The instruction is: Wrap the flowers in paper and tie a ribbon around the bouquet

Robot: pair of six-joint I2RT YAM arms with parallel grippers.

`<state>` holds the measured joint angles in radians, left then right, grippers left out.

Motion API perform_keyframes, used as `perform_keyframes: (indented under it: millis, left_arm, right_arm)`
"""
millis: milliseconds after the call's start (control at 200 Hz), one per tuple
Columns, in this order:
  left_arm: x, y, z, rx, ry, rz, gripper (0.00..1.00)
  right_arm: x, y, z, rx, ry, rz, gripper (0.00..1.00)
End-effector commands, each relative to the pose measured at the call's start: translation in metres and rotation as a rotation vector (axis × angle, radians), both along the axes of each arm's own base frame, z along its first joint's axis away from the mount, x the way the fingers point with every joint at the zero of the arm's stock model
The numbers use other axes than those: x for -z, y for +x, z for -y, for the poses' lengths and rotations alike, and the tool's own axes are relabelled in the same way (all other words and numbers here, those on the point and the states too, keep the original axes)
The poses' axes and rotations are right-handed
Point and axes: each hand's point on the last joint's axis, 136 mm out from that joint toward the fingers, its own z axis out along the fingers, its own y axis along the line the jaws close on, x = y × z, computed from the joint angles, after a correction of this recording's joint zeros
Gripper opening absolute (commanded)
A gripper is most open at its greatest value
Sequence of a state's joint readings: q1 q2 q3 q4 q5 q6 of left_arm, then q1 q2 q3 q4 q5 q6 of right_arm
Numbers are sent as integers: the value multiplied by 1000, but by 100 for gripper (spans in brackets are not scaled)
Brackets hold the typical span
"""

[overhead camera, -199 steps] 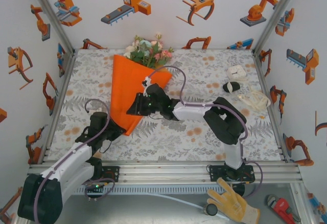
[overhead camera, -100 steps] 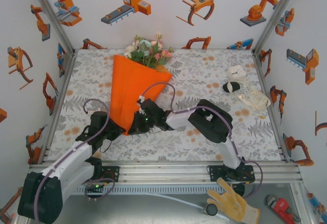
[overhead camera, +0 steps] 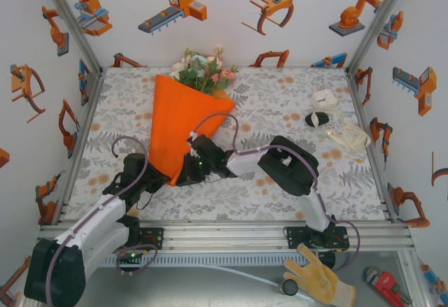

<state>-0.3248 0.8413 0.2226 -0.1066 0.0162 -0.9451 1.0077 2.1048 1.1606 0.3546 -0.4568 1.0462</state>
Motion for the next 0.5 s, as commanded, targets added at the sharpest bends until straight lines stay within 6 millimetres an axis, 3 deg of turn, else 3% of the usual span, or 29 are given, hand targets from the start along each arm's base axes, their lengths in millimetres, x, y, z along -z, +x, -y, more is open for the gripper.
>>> perform_keyframes:
  millis: [0,65,285,496]
  left_arm:
    - [28,-24,-22,-56,96,-132,7]
    - [27,-23,-22,-57,92,-131,7]
    - [28,-24,-22,-63,89,-135,7]
    - [23,-25,-25,-112,66,-144,9]
  right_arm:
    - [-36,9,-16,18,108,5,8]
    - [-40,16,-20,37,135,8,0]
    - [-45,24,-30,41,164,8,0]
    - [22,20,-4,84,23,-42,0]
